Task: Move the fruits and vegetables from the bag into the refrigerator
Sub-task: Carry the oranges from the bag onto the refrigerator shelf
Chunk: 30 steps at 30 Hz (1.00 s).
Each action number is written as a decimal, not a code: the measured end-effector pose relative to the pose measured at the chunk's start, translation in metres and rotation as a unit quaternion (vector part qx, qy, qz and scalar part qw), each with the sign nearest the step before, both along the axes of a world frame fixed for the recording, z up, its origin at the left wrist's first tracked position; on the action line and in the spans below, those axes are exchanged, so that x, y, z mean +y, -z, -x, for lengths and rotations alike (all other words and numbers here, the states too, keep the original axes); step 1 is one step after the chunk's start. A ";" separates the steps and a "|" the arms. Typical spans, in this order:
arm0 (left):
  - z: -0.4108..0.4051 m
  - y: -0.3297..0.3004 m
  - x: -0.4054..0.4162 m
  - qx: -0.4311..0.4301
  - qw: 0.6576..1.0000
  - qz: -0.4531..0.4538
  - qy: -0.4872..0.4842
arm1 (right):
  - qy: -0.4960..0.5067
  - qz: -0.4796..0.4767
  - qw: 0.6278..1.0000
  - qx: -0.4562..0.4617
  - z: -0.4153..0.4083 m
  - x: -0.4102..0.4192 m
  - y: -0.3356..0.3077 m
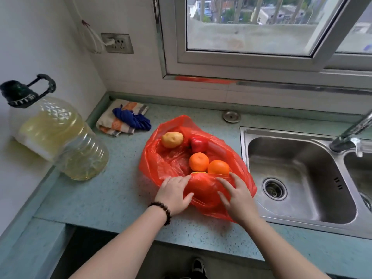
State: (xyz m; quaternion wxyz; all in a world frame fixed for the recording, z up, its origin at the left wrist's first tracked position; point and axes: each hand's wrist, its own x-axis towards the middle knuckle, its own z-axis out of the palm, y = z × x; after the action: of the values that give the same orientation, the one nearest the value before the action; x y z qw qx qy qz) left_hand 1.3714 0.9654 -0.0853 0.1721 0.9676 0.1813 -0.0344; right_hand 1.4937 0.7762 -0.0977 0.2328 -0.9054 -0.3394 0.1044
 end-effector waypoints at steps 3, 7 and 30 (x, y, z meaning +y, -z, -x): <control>0.012 0.009 -0.011 -0.023 0.999 -0.001 0.025 | 0.006 0.019 1.000 -0.001 0.016 -0.010 0.009; 0.029 0.026 -0.017 -0.021 0.999 0.011 0.030 | 0.008 0.070 0.997 0.029 0.031 -0.018 0.024; -0.093 0.024 0.025 -0.063 0.990 0.102 -0.070 | 0.018 0.015 0.999 -0.030 -0.038 0.059 0.007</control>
State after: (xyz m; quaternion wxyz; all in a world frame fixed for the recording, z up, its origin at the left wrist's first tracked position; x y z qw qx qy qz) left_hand 1.4642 0.9907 -0.1096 0.2832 0.9302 0.2328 0.0207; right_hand 1.5318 0.8356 -0.1048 0.2103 -0.9177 -0.3278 0.0780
